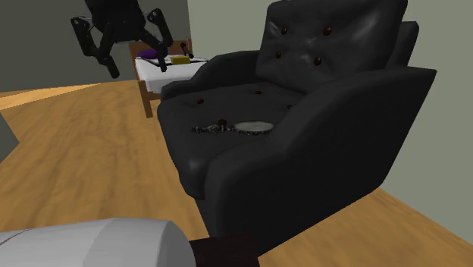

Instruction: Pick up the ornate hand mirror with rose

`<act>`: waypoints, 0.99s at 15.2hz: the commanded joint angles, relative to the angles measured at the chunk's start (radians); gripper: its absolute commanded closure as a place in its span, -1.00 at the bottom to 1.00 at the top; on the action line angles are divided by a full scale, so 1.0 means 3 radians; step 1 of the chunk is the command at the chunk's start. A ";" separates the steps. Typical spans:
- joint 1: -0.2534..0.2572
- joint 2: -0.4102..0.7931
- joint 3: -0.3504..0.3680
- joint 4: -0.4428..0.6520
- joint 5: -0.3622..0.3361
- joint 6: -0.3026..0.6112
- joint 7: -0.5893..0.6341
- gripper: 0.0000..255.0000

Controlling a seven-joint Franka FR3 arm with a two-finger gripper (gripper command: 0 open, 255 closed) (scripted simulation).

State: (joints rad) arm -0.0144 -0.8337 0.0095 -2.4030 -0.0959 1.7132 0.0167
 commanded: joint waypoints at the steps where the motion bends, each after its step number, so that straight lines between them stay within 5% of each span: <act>1: 0.0000 0.0000 0.0000 0.0000 0.0000 0.0000 0.0000 -1.00; 15: -0.0831 0.1669 -0.0082 0.0511 0.0475 0.0880 0.2155 -1.00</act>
State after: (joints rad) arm -0.2481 -0.3646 -0.0096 -2.2617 0.0350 1.9627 0.6145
